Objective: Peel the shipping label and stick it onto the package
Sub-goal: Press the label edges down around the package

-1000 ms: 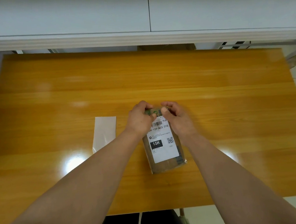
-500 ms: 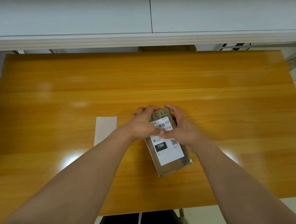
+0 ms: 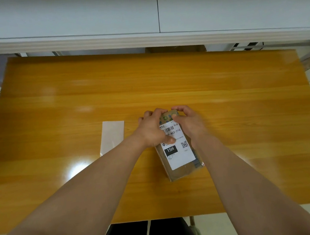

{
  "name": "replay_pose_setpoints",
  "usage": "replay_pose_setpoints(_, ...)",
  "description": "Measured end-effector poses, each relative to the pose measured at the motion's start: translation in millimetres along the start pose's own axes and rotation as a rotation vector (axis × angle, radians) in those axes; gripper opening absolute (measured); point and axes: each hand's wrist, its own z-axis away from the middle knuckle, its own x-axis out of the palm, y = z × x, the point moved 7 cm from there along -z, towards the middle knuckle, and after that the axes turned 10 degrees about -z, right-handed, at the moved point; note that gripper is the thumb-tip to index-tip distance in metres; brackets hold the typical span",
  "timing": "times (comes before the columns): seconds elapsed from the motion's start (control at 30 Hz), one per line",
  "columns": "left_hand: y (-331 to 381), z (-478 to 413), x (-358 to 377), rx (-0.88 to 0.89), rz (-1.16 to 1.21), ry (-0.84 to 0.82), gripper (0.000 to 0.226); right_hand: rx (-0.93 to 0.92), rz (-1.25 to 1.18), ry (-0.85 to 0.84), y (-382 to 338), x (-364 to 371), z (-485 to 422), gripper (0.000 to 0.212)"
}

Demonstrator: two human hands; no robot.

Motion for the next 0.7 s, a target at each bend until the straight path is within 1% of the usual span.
replay_pose_setpoints(0.07, -3.4, 2.1, -1.9, -0.058, 0.058, 0.061, 0.102, -0.026, 0.058, -0.008, -2.5, -0.7, 4.0, 0.03)
replay_pose_setpoints(0.17, -12.4, 8.9, -7.2, -0.176, 0.116, 0.168, 0.101, -0.095, 0.262, -0.012, -3.8, -7.1, 11.5, 0.053)
replay_pose_setpoints(0.27, -20.9, 19.5, -9.4, -0.336, -0.008, 0.175, 0.107, -0.094, 0.488, -0.014, -0.2, -11.3, 17.3, 0.061)
replay_pose_setpoints(0.3, -21.5, 21.7, -10.5, -0.359, -0.054, 0.172, 0.112, -0.096, 0.562, -0.001, 0.4, -12.9, 18.2, 0.061)
replay_pose_setpoints(0.33, -20.7, 21.1, -12.2, -0.345, -0.066, 0.176, 0.117, -0.094, 0.611, 0.008, 0.5, -13.7, 18.7, 0.062)
replay_pose_setpoints(0.37, -18.1, 18.4, -14.8, -0.295, -0.047, 0.184, 0.121, -0.085, 0.631, 0.005, 1.7, -13.5, 18.3, 0.064)
replay_pose_setpoints(0.4, -14.4, 14.0, -17.1, -0.224, -0.011, 0.18, 0.122, -0.067, 0.638, -0.009, 4.6, -12.8, 17.4, 0.066)
replay_pose_setpoints(0.47, -7.6, 4.9, -19.4, -0.09, 0.052, 0.119, 0.118, -0.038, 0.633, -0.049, 10.2, -8.7, 17.7, 0.07)
replay_pose_setpoints(0.53, -3.7, -0.4, -17.1, -0.018, 0.04, 0.039, 0.104, -0.034, 0.602, -0.064, 16.5, -6.0, 16.0, 0.066)
replay_pose_setpoints(0.57, -3.4, -1.6, -15.5, -0.009, 0.033, 0.025, 0.096, -0.033, 0.579, -0.06, 19.8, -5.4, 14.3, 0.063)
replay_pose_setpoints(0.63, -5.1, -3.7, -13.8, -0.022, 0.055, 0.048, 0.083, -0.021, 0.533, -0.042, 24.5, -5.1, 10.1, 0.058)
replay_pose_setpoints(0.7, -6.4, -6.4, -13.1, -0.04, 0.084, 0.081, 0.073, -0.002, 0.482, 0.0, 28.5, -6.6, 3.6, 0.059)
